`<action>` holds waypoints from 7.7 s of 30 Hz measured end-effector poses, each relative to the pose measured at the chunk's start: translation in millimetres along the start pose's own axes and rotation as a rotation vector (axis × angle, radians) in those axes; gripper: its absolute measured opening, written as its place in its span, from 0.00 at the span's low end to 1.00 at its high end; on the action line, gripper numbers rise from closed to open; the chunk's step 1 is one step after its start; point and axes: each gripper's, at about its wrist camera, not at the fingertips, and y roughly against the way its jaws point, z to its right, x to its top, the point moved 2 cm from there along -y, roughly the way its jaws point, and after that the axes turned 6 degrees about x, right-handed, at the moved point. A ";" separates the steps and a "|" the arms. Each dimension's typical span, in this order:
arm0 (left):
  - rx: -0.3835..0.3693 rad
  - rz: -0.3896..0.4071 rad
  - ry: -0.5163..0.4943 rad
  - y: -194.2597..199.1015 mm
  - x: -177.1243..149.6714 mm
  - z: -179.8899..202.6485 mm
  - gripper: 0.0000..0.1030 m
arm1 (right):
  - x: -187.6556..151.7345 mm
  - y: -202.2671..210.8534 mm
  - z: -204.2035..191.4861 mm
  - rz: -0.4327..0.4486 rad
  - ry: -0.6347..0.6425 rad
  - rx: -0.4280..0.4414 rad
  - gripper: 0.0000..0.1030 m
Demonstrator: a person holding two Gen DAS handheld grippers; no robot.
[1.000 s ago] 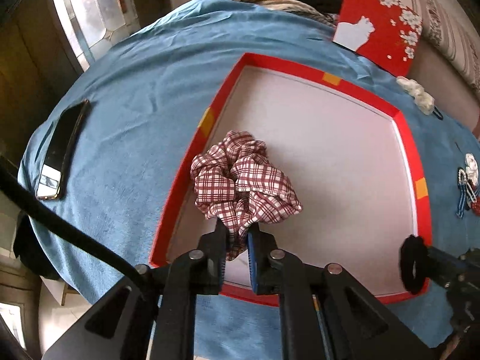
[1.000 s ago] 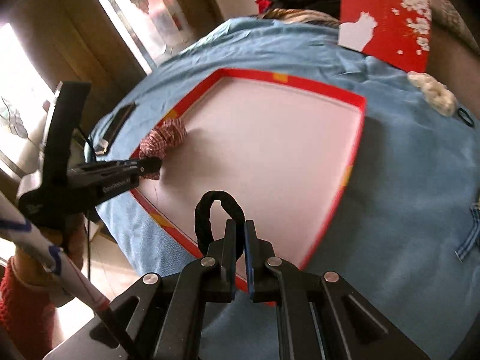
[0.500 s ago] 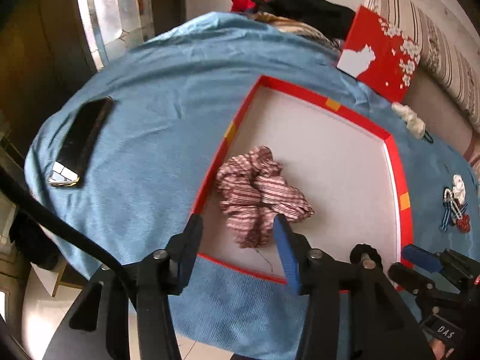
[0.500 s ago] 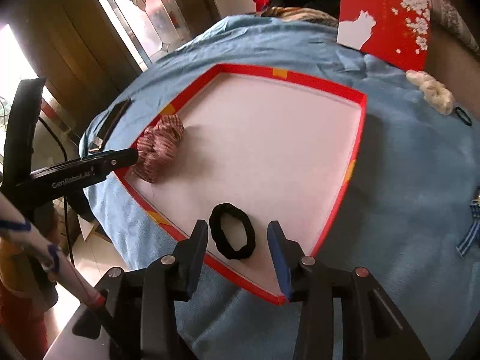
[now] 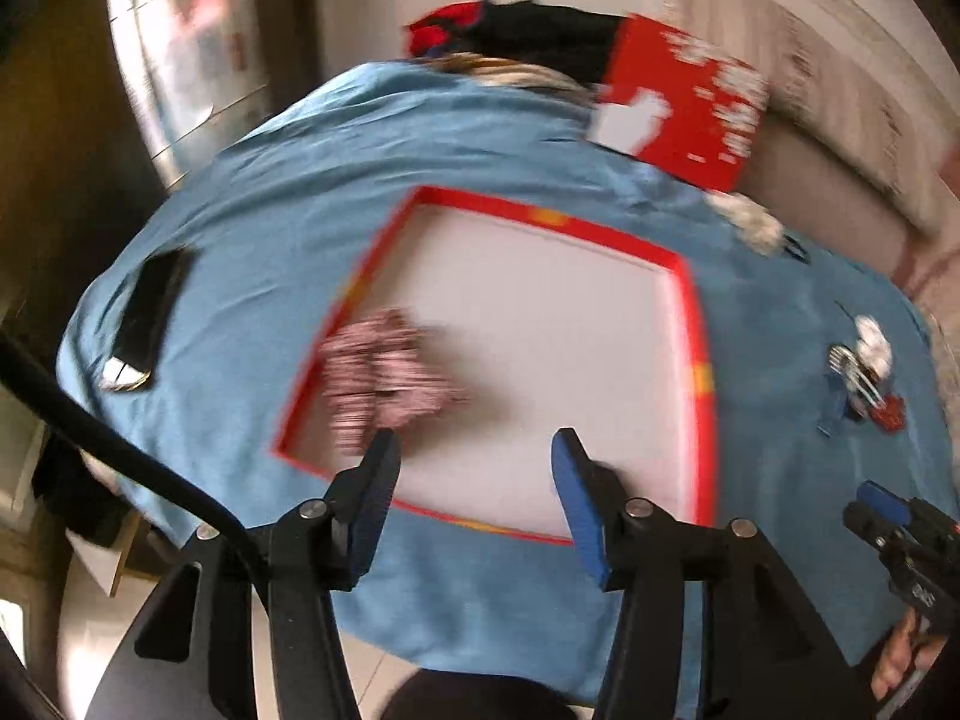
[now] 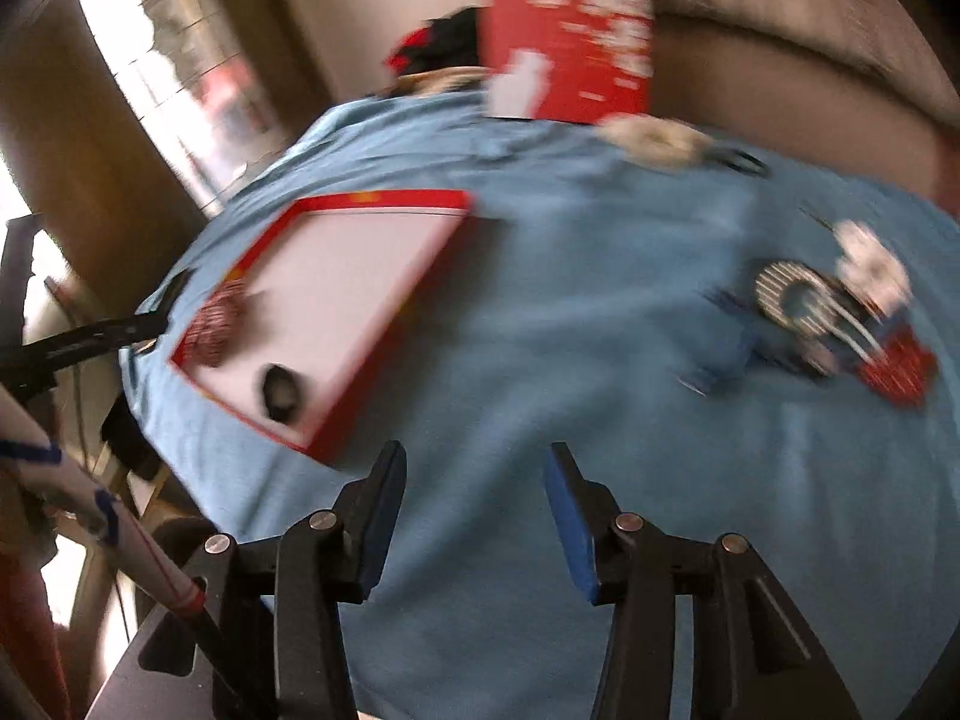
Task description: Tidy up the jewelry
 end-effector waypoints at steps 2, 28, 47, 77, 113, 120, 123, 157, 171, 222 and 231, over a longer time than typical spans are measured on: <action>-0.041 -0.003 -0.047 2.4 -1.5 32.2 0.52 | -12.1 11.7 33.0 0.007 -0.058 -0.032 0.50; -0.389 -0.242 -0.241 -126.1 -4.9 388.2 0.40 | -63.4 82.9 247.2 0.163 -0.462 -0.141 0.50; -0.465 -0.315 0.057 -84.5 -81.4 226.7 0.14 | -67.2 75.9 229.7 0.148 -0.437 -0.133 0.50; -0.432 -0.123 -0.508 -74.4 -73.3 316.4 0.57 | 6.4 60.6 258.3 0.213 -0.442 -0.163 0.63; -0.249 0.091 -0.126 26.1 -20.1 128.6 0.39 | 32.5 86.4 81.1 0.186 -0.152 0.031 0.11; -0.161 0.075 0.011 -5.9 23.6 47.5 0.39 | 70.8 25.7 -16.8 0.105 0.012 0.122 0.11; -0.153 0.056 0.063 -27.7 43.3 23.5 0.39 | 85.6 -1.8 -50.6 0.076 0.076 0.139 0.11; -0.096 -0.170 0.197 -164.3 99.0 -17.1 0.39 | 128.1 -180.6 -109.4 -0.129 0.162 0.098 0.41; -0.084 -0.082 0.133 -54.8 49.3 4.4 0.55 | 66.7 -31.4 -20.9 0.012 0.133 -0.002 0.56; -0.355 -0.160 -0.127 -45.8 -100.1 242.2 0.57 | -47.4 32.7 168.4 0.008 -0.235 0.026 0.27; -0.451 -0.191 -0.258 -63.0 -97.1 307.0 0.53 | -6.1 54.8 243.7 0.126 -0.325 -0.156 0.30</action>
